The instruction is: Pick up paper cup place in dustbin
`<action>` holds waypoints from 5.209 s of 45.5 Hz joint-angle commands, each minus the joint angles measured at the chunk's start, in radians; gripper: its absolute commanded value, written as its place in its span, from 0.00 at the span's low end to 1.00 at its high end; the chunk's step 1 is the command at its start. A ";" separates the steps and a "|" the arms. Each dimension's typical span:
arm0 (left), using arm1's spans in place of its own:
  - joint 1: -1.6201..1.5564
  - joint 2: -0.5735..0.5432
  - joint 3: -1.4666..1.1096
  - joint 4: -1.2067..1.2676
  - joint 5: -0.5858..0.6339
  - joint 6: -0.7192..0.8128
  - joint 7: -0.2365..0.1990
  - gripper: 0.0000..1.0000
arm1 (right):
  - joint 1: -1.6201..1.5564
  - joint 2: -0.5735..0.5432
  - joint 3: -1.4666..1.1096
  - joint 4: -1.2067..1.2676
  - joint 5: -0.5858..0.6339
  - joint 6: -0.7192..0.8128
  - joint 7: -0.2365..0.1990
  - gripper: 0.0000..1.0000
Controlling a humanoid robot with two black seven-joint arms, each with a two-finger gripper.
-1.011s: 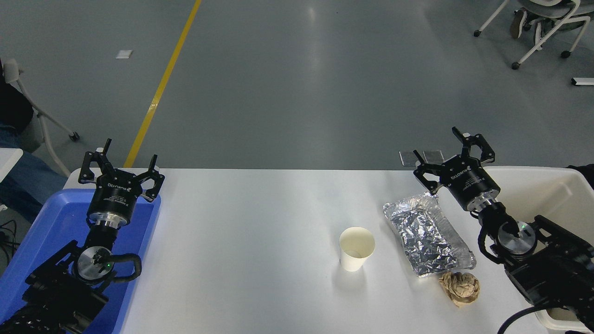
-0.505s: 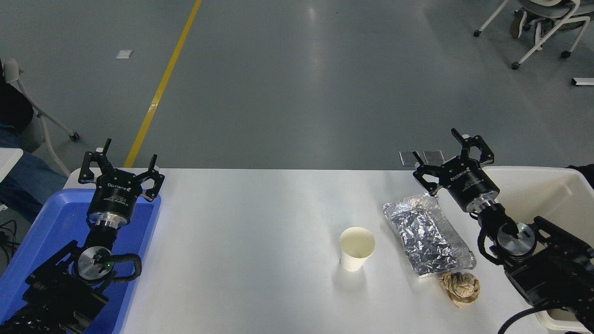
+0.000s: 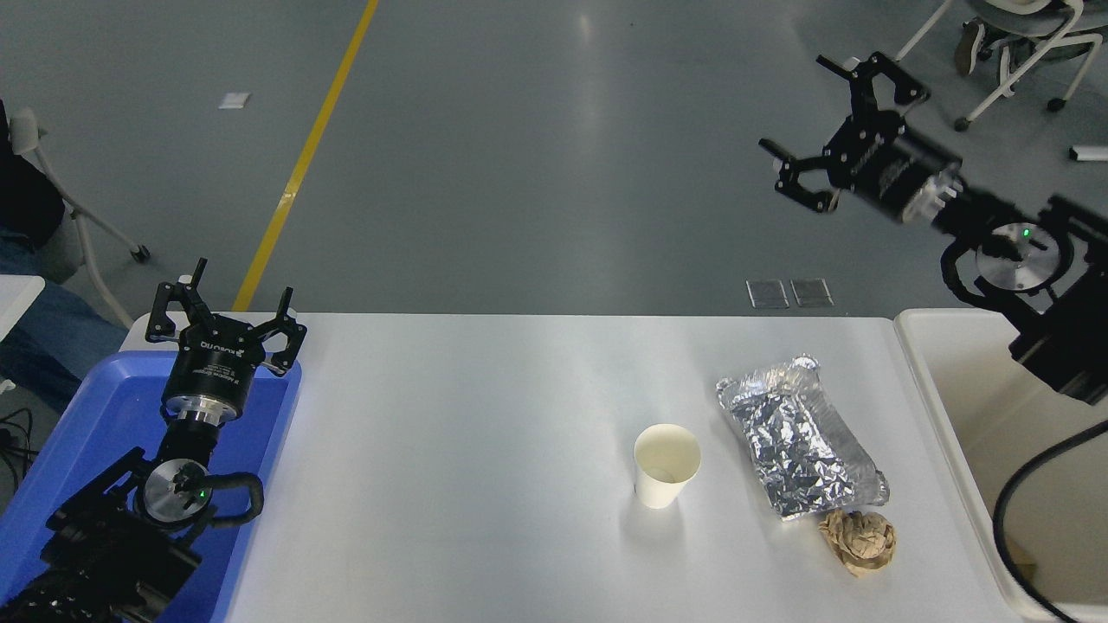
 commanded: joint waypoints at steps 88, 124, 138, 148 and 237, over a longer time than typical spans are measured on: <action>-0.002 -0.001 0.002 0.001 -0.002 0.005 0.000 1.00 | 0.647 0.444 -1.383 0.516 -0.350 -0.004 0.059 1.00; -0.002 0.000 0.000 0.001 -0.002 0.004 0.000 1.00 | 0.218 0.480 -1.266 0.272 -0.551 -0.221 0.059 0.57; -0.002 -0.001 0.002 0.001 -0.003 0.004 0.000 1.00 | 0.228 0.477 -1.266 0.268 -0.557 -0.217 0.059 0.00; -0.002 0.000 0.000 0.001 -0.002 0.005 0.000 1.00 | 0.257 0.470 -1.278 0.271 -0.554 -0.209 0.061 0.00; 0.000 0.000 0.000 -0.001 -0.002 0.004 0.000 1.00 | 0.632 -0.356 -1.576 0.262 -0.984 -0.086 0.130 0.00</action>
